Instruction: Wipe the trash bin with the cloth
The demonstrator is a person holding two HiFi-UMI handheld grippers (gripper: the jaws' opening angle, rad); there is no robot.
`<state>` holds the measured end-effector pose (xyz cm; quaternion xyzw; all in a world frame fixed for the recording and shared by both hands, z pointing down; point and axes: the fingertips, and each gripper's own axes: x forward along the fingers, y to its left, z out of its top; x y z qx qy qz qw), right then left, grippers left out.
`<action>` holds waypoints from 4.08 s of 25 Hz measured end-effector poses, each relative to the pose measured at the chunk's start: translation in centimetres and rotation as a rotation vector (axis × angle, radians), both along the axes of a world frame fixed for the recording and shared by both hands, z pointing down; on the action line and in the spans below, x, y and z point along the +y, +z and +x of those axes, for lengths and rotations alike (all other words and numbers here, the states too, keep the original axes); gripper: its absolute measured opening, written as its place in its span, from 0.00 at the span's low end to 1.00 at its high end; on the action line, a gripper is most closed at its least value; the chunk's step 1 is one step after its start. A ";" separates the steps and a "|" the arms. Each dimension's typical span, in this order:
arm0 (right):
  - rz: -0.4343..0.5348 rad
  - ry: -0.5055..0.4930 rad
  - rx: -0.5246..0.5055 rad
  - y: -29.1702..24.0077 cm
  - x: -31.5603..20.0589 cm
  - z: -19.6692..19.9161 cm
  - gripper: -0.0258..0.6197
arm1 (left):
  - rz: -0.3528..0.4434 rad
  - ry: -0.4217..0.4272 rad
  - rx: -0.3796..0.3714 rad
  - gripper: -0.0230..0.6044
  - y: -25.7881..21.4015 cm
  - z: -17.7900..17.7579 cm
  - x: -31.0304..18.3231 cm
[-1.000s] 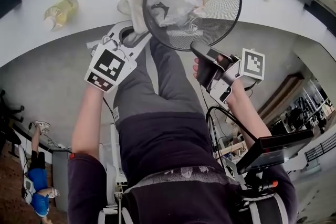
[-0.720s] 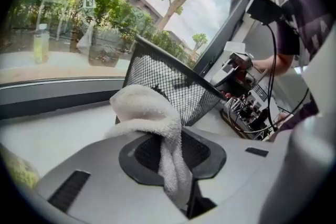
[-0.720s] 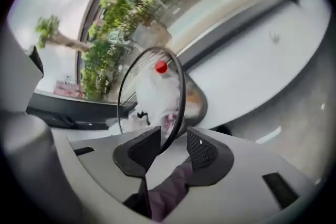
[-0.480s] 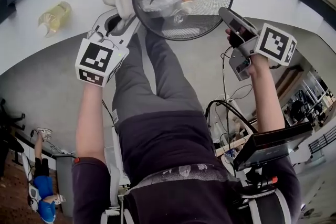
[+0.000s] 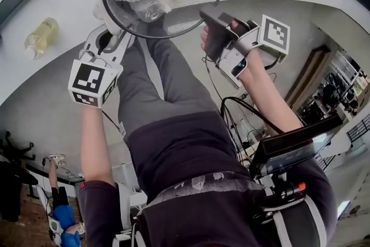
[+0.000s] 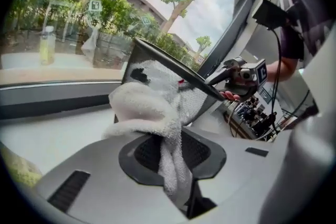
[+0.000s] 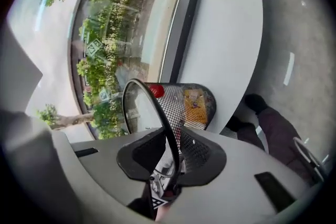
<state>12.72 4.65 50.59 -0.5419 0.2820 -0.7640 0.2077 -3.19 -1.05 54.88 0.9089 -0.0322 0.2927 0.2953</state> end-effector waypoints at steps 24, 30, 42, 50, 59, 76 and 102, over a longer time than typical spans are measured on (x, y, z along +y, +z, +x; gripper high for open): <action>0.136 -0.207 0.361 -13.1 4.2 5.2 0.17 | -0.189 -0.275 -0.446 0.42 8.2 -4.6 -12.2; 0.297 -0.209 0.505 -18.8 3.3 4.1 0.17 | -0.293 -0.333 -0.262 0.42 0.8 -4.4 -17.5; 0.725 -0.178 0.582 -27.8 5.9 3.6 0.04 | 0.055 -0.015 0.255 0.03 -26.4 4.0 -9.8; 0.870 -0.217 0.709 -32.9 17.8 4.5 0.04 | 0.111 0.190 0.384 0.03 -34.5 11.1 9.2; 0.862 -0.173 0.899 -34.9 25.0 6.8 0.04 | 0.454 0.551 0.402 0.03 -40.3 15.9 20.9; 0.628 -0.097 1.061 -35.5 27.8 -3.4 0.04 | 0.342 0.773 0.459 0.03 -38.8 7.9 25.9; 0.286 0.321 1.317 -37.8 60.8 -9.5 0.04 | 0.333 1.261 0.653 0.03 -43.3 6.3 58.1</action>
